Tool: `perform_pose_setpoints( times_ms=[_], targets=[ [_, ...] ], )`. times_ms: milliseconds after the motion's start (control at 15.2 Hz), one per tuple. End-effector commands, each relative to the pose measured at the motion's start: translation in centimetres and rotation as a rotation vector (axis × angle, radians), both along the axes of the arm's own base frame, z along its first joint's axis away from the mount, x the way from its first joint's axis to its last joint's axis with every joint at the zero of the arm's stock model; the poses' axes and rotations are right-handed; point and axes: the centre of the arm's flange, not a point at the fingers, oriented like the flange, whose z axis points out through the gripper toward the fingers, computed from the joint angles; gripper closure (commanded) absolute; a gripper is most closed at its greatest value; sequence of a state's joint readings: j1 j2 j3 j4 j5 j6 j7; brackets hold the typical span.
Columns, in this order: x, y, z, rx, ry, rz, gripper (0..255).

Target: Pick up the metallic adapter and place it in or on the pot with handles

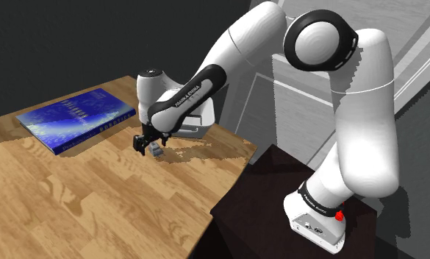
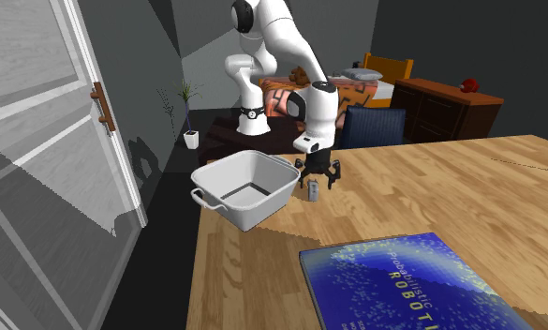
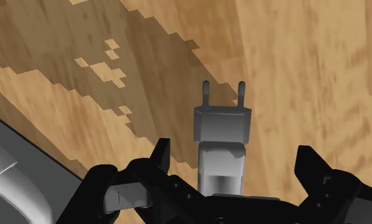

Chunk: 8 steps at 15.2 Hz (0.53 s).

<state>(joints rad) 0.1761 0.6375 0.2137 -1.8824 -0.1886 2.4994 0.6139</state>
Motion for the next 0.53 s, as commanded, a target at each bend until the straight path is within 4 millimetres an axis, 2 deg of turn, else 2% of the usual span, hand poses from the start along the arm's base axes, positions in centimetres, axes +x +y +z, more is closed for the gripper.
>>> perform_pose_setpoints(
  times_ms=[0,132,198,462],
  targets=[
    [-0.43,-0.59,-1.28,-0.015,0.032,-0.007,0],
    [-0.43,-0.59,-1.28,-0.015,0.032,-0.007,0],
    [-0.34,-0.64,-1.37,-0.015,0.032,-0.007,255],
    [-0.47,-0.35,-1.39,-0.015,0.032,-0.008,255]
  ],
)
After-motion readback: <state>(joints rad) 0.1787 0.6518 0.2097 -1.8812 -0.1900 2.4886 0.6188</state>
